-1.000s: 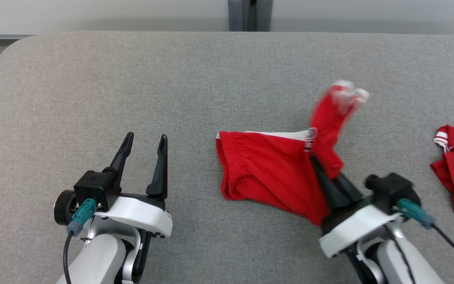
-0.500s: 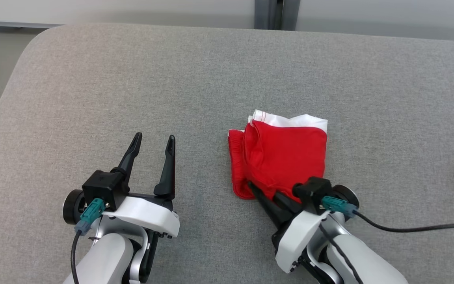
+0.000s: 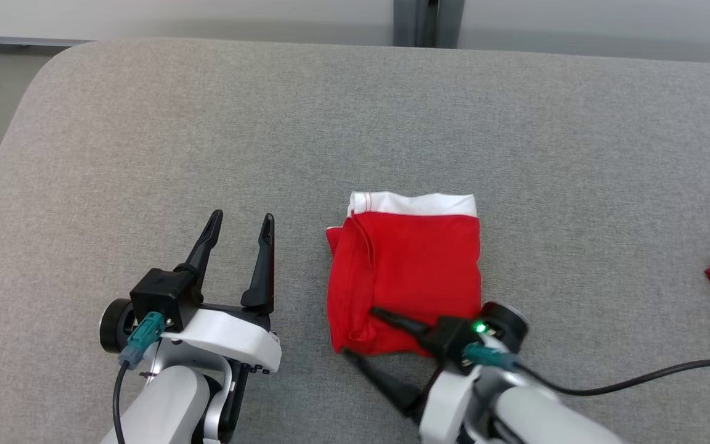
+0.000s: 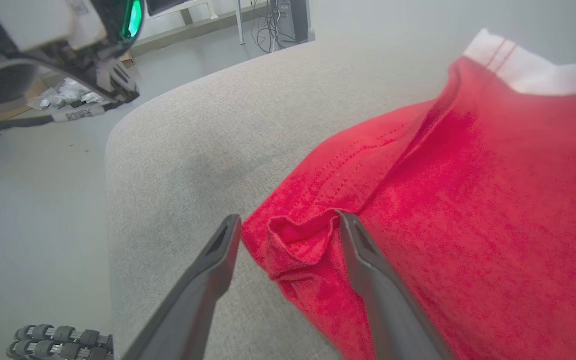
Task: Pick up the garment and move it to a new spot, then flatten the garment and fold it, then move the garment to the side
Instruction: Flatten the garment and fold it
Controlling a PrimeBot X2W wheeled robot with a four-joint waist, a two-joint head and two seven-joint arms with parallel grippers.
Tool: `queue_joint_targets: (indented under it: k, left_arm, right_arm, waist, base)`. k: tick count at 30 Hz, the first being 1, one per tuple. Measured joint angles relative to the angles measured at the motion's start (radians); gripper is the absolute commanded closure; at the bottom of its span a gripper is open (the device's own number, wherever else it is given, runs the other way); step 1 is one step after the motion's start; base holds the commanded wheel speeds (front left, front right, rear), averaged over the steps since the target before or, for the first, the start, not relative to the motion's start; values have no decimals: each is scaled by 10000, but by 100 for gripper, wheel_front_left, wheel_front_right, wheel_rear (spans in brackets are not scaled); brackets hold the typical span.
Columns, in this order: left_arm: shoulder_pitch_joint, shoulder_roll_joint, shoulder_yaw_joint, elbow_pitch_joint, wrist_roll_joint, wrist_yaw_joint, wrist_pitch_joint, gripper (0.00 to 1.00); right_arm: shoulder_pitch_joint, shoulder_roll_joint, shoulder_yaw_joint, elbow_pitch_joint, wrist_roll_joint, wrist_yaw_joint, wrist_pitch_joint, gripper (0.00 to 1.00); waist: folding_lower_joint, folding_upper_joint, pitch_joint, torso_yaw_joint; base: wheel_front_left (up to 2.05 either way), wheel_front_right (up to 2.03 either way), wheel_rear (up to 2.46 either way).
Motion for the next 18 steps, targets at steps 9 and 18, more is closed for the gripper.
queue_joint_targets:
  k: [9, 18]
  left_arm:
    - [16, 134, 29, 0, -42, 56, -10, 0]
    - [266, 554, 151, -267, 12, 305, 79, 0]
  right_arm:
    - [867, -512, -2130, -869, 349, -4, -556, 0]
    - [2660, -48, -6021, -2144, 98, -6, -924, 0]
  waist:
    - [0, 0, -170, -351]
    - [0, 1, -739, -878]
  base:
    - [0, 0, 0]
    - [0, 0, 0]
